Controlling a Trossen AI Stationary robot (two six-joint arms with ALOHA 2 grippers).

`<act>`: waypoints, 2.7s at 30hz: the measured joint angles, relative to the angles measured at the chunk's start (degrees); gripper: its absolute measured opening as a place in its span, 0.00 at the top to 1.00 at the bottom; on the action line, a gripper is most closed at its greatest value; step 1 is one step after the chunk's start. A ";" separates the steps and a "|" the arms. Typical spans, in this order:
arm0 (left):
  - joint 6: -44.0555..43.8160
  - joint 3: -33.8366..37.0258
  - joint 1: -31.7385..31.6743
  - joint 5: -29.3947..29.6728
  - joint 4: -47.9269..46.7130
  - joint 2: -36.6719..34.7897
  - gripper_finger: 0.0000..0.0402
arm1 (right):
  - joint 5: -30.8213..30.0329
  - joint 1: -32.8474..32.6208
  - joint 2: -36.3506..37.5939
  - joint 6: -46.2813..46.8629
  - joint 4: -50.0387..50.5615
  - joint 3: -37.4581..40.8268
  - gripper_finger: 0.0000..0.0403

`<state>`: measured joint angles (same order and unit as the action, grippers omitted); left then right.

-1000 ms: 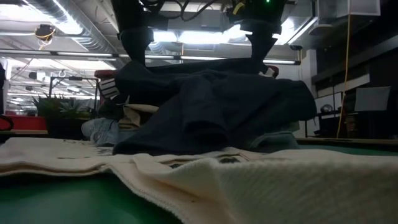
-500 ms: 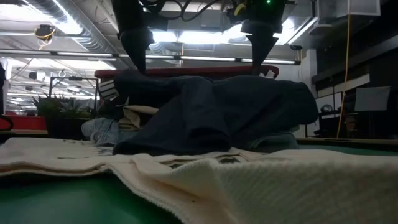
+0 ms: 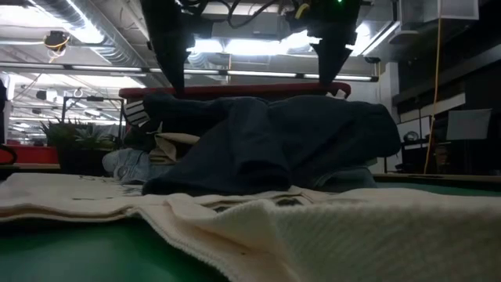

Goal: Fold Laundry from Bin
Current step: Fold the gray shorts

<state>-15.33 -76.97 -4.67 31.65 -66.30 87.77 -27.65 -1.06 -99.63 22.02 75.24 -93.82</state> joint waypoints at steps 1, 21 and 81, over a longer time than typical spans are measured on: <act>-0.78 0.00 0.29 -1.72 0.33 0.00 0.65 | 2.30 0.00 0.00 -0.33 0.20 -0.02 0.56; -19.23 -0.02 16.59 -15.84 1.63 -0.02 0.65 | 21.87 -1.27 0.00 -4.06 7.89 -0.02 0.55; -39.15 -0.02 27.39 -13.32 40.25 26.79 0.98 | 12.15 -27.80 0.04 -0.02 -9.66 8.37 0.55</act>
<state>-54.48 -76.99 22.72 18.33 -26.05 114.56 -15.51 -28.86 -99.59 22.00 65.58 -85.45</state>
